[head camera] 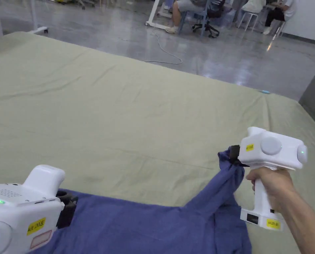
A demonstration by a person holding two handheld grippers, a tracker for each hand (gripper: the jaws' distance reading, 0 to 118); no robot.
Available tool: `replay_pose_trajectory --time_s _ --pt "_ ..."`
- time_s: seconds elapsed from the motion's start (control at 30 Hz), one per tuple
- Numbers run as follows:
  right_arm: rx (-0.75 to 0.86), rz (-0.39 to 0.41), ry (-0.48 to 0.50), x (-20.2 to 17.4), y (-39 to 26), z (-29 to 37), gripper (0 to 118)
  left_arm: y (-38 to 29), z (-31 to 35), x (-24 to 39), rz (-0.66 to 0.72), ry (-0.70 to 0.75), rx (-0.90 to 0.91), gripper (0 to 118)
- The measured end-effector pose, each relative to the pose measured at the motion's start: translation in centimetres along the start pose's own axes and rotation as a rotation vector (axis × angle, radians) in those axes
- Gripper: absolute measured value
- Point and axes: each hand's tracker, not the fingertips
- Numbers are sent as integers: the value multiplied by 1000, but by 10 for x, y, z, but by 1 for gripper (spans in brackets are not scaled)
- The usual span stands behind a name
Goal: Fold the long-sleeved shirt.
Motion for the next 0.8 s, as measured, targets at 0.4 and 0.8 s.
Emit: replay_pose_trajectory --time_s 0.4,0.8 --pt "-31 29 45 -16 -166 145 2 -10 58 19 -51 -26 96 0" --pt "-258 -1 -35 -24 -248 58 25 -26 81 25 -45 -46 92 0"
